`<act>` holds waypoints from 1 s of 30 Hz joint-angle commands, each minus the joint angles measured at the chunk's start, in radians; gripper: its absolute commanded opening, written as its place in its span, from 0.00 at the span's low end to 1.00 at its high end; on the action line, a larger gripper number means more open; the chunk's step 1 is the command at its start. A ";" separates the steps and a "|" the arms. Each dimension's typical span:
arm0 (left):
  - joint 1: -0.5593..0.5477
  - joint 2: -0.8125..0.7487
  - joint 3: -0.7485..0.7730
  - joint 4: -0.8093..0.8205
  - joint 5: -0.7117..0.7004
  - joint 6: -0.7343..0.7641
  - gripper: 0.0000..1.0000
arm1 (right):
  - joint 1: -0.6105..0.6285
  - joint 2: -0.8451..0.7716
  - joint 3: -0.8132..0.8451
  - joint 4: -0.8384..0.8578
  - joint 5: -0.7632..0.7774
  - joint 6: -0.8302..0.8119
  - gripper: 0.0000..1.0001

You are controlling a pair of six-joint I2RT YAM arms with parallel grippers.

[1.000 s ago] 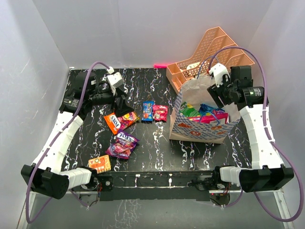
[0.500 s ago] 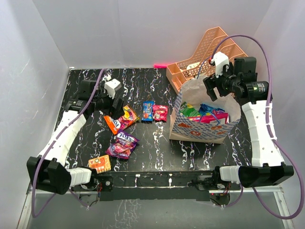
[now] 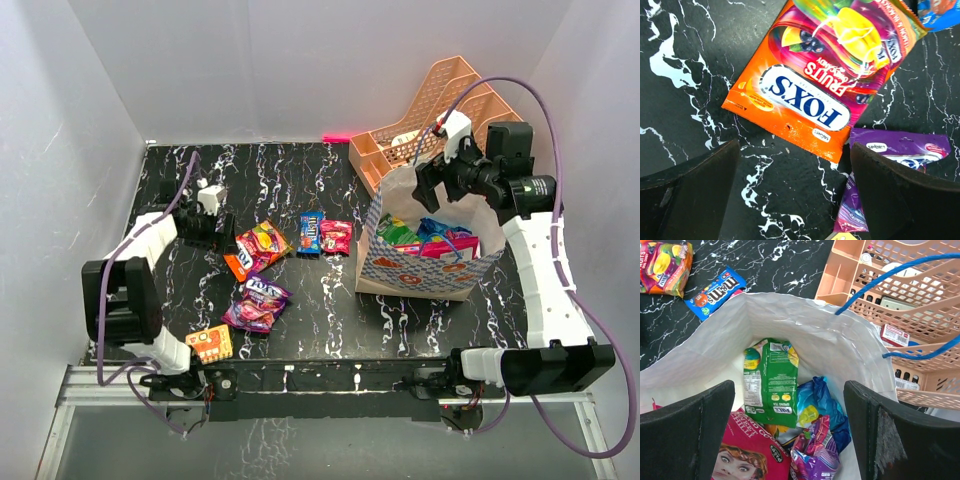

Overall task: Place the snacks into the paper bag
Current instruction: Pick up the snack from the center of the board.

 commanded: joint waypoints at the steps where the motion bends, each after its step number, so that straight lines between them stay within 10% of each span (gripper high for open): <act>1: 0.019 0.066 0.039 0.017 0.072 0.004 0.89 | 0.001 -0.046 -0.018 0.083 -0.054 0.025 0.95; 30: -0.167 0.467 0.440 0.019 0.076 0.055 0.85 | 0.001 -0.094 -0.065 0.074 -0.078 0.020 0.96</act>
